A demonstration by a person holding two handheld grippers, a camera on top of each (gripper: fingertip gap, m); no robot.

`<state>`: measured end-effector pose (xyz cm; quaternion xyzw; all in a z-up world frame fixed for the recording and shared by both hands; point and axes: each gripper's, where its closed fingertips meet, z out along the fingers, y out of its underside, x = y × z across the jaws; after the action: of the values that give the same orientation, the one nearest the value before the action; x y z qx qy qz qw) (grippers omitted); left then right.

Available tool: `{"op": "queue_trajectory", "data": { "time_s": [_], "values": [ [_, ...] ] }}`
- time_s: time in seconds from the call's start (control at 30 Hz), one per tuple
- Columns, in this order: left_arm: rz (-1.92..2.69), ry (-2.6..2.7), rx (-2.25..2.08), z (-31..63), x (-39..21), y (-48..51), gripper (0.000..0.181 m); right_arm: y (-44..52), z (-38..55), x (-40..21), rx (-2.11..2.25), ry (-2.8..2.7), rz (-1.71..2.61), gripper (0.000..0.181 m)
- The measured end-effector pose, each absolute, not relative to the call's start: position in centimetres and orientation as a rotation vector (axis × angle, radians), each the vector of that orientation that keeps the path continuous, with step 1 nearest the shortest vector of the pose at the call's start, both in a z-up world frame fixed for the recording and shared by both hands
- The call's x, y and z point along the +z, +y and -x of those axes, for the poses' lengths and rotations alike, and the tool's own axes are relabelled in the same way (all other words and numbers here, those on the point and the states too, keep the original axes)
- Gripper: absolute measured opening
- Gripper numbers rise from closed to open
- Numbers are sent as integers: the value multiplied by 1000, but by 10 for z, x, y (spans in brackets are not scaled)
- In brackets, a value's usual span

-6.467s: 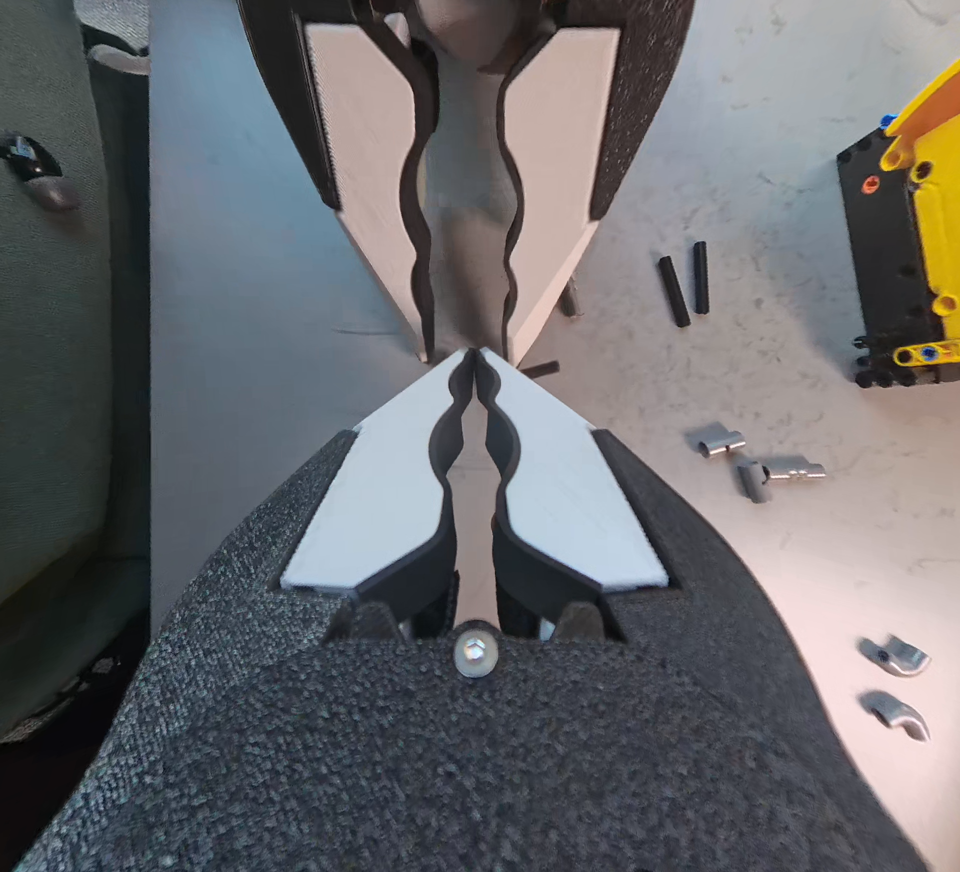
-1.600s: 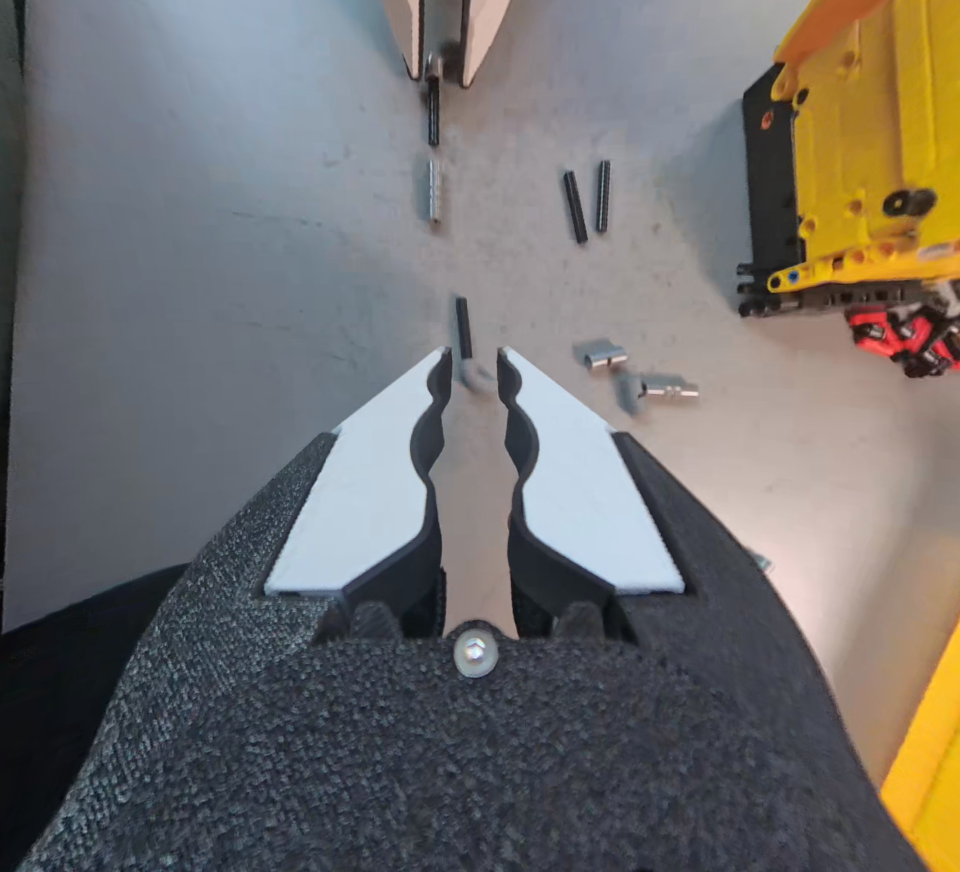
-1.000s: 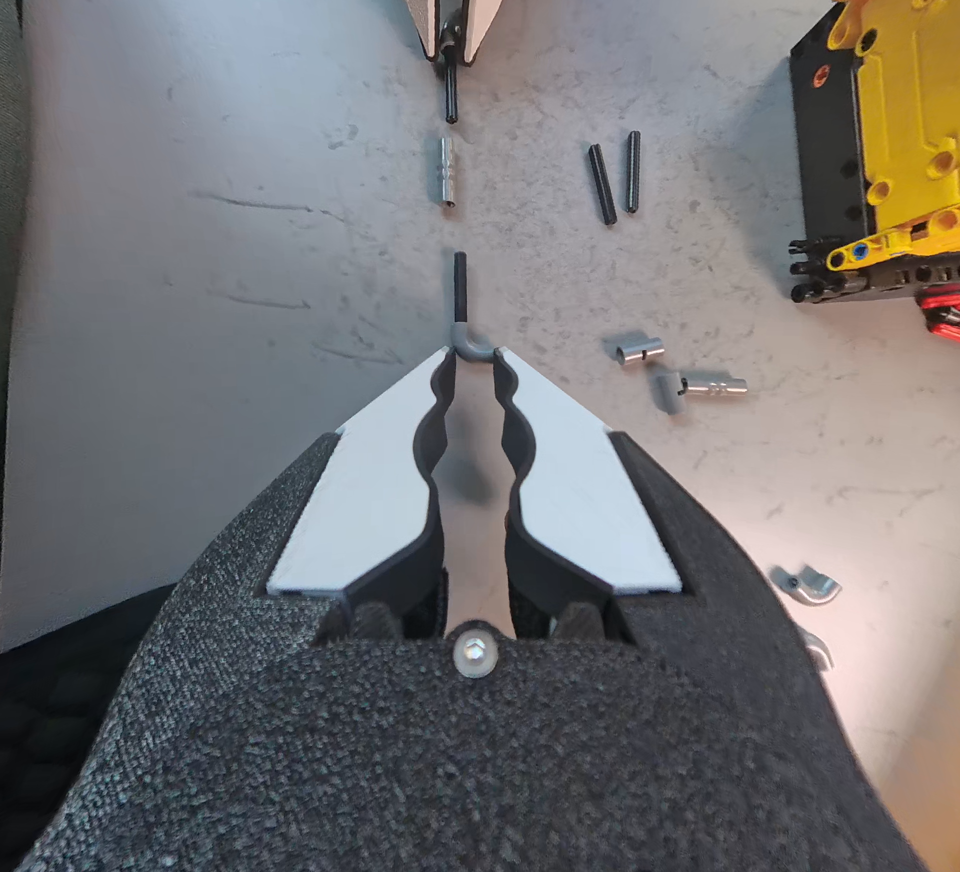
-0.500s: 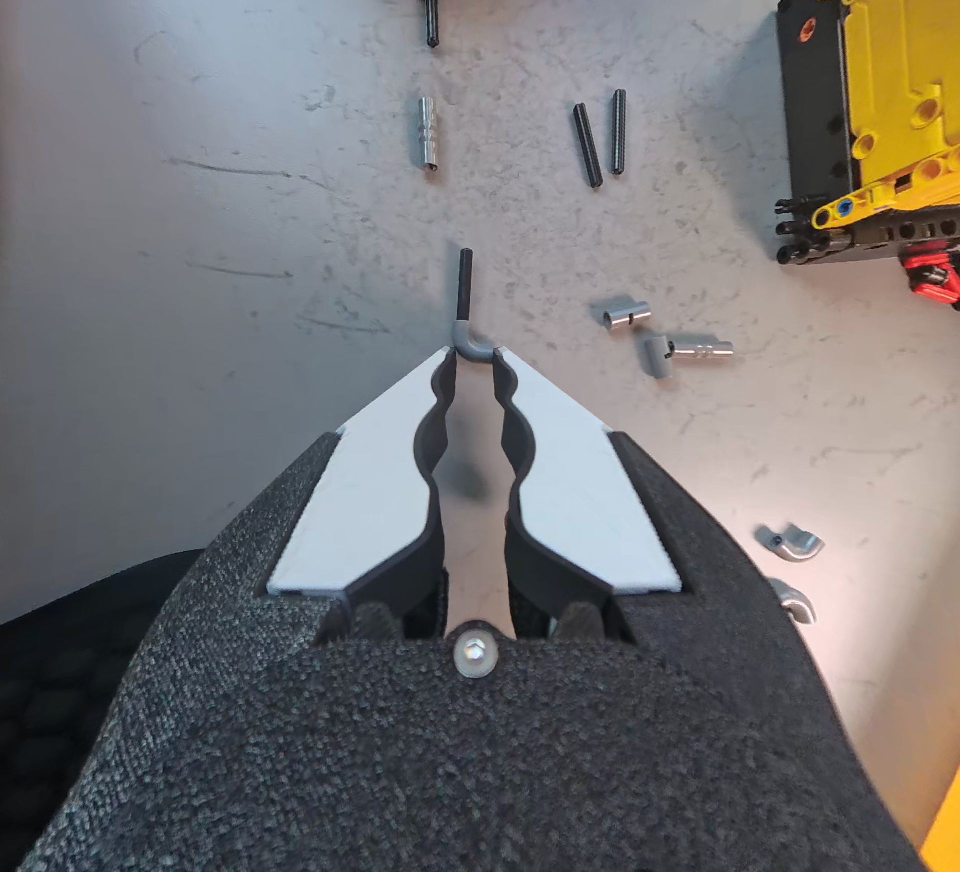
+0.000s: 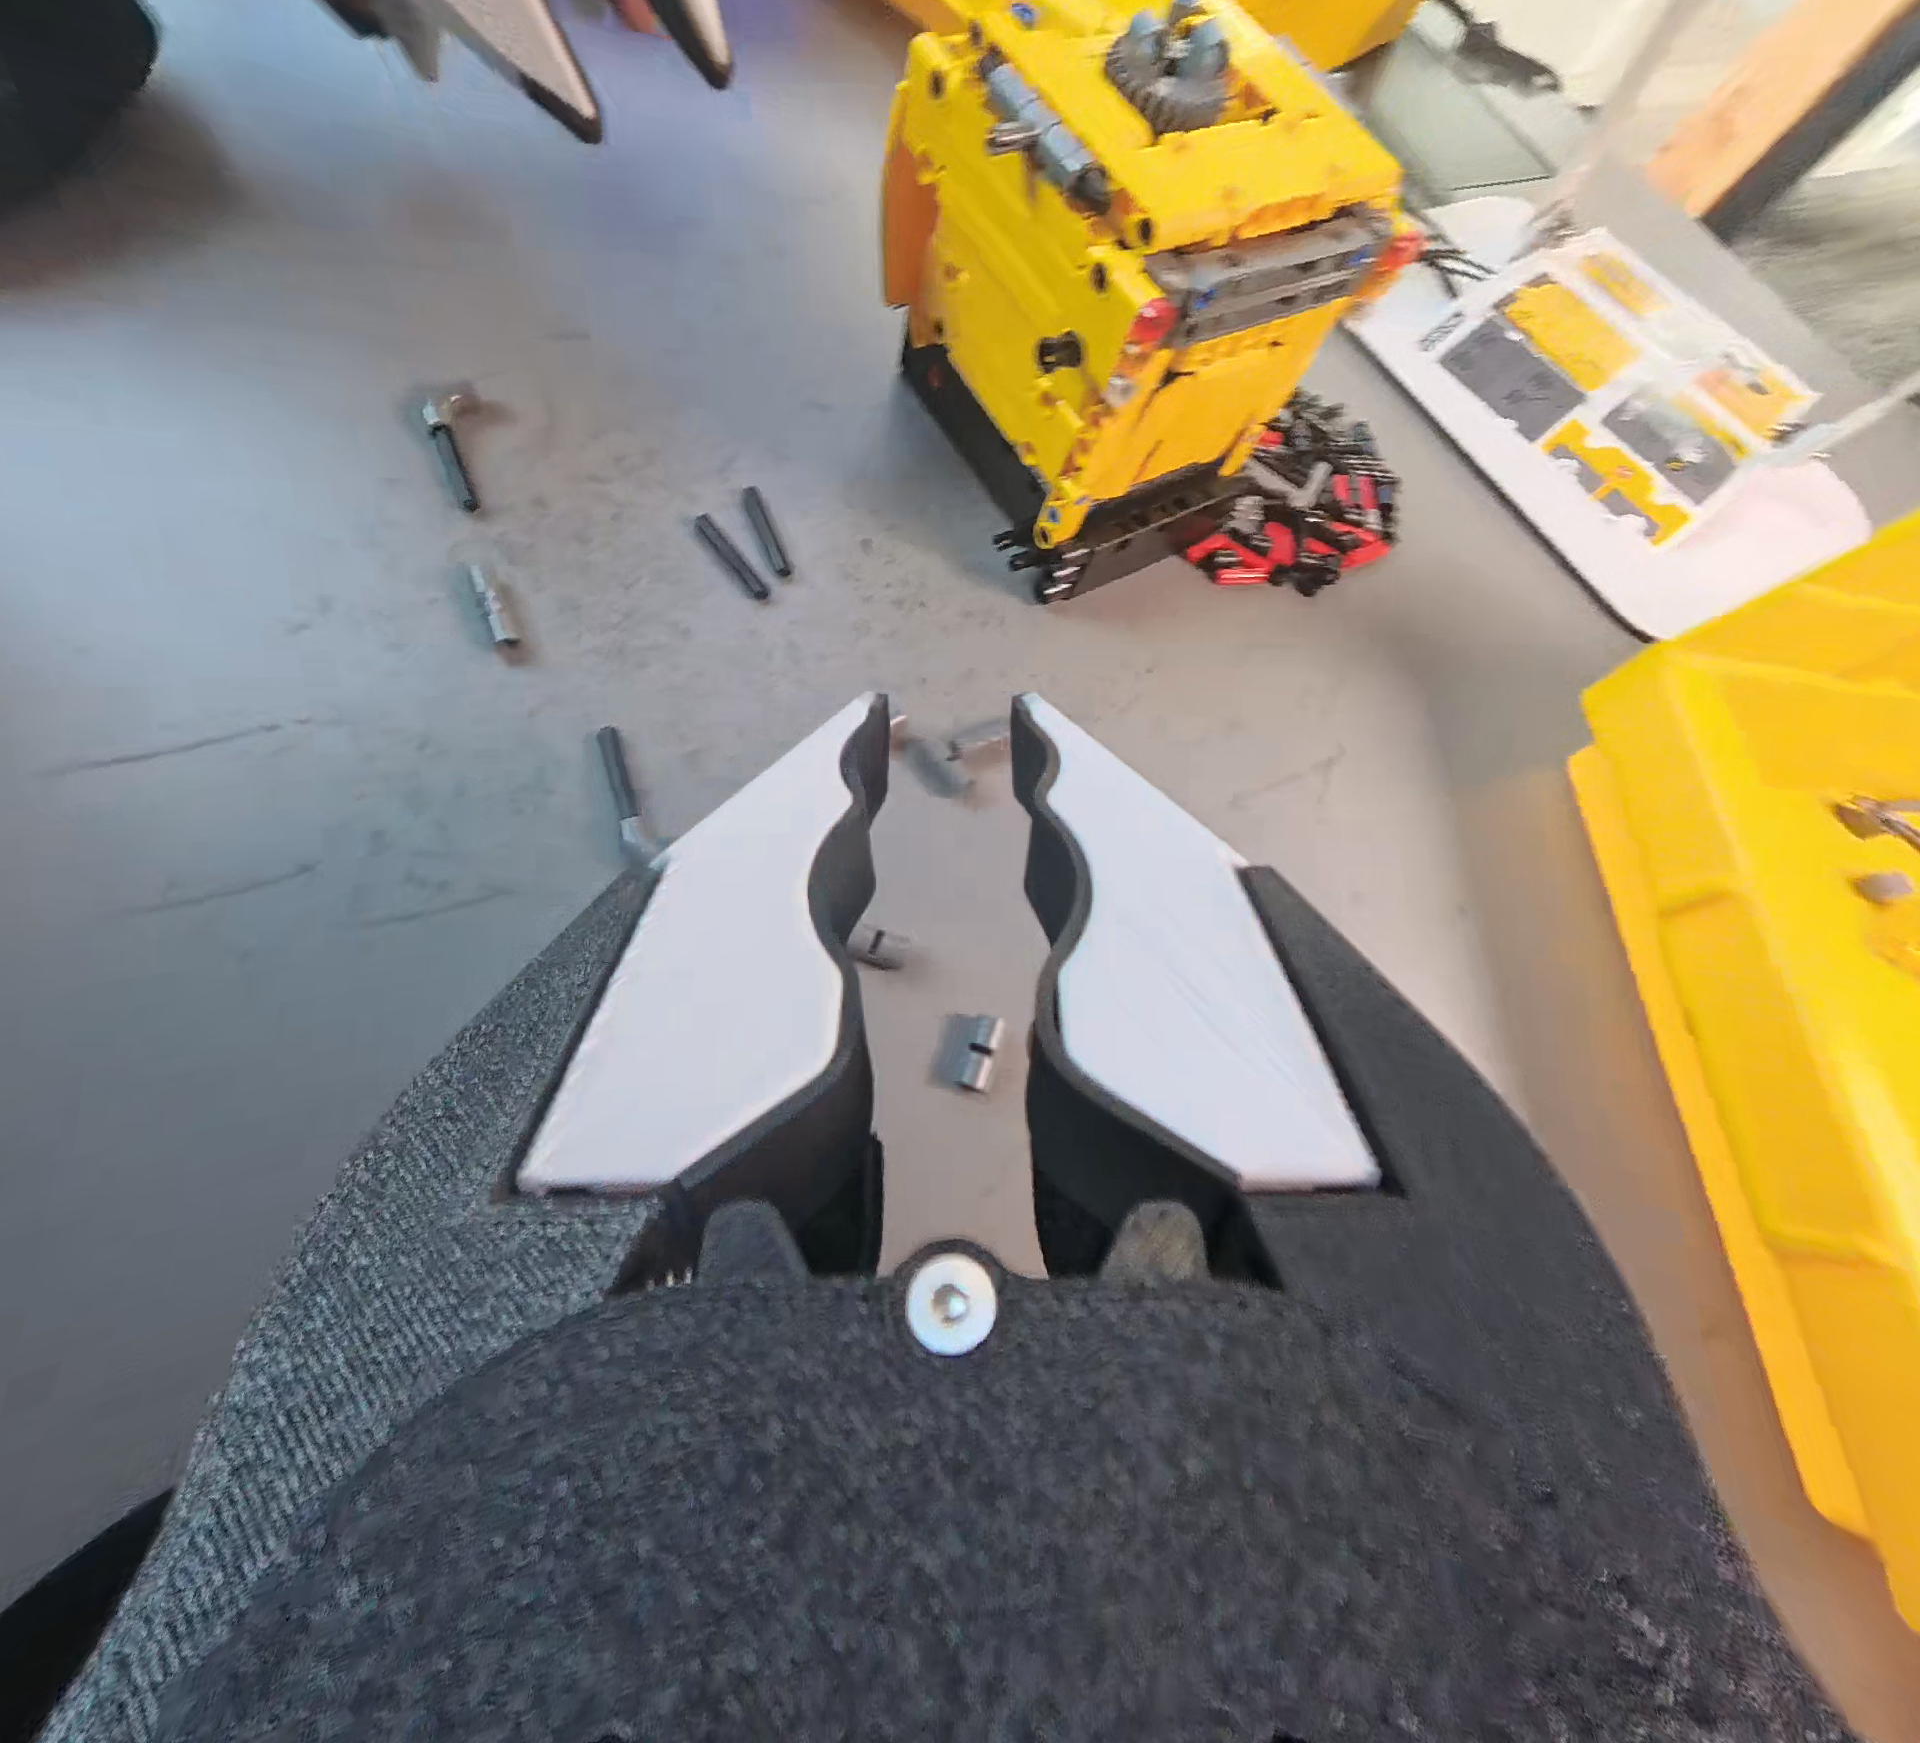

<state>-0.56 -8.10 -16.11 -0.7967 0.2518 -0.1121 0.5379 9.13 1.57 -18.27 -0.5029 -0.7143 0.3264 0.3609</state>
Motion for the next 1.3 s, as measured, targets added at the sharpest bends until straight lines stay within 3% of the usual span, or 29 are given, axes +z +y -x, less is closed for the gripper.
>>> {"op": "queue_trajectory", "data": {
  "time_s": [0.3, 0.63, 0.77, 0.9, 1.07, 1.3],
  "values": [
    [1843, 418, -141, 32, -150, -66, 33, 99, -115, -189, 489, -1615, 1579, 23],
    [1880, 440, -121, 30, -161, -63, 33, 51, -138, -227, 632, -1980, 1685, 21],
    [1883, 450, -122, 29, -162, -64, 32, 51, -142, -239, 601, -2020, 1709, 6],
    [1876, 484, -157, 21, -162, -66, 28, 38, -132, -221, 734, -2001, 1646, 5],
    [1865, 648, -300, -17, -170, -76, 24, -52, -116, -201, 1108, -2237, 1406, 5],
    [1922, 913, -388, -63, -200, -96, 21, -88, -100, -239, 972, -2440, 1352, 6]
  ]
}}
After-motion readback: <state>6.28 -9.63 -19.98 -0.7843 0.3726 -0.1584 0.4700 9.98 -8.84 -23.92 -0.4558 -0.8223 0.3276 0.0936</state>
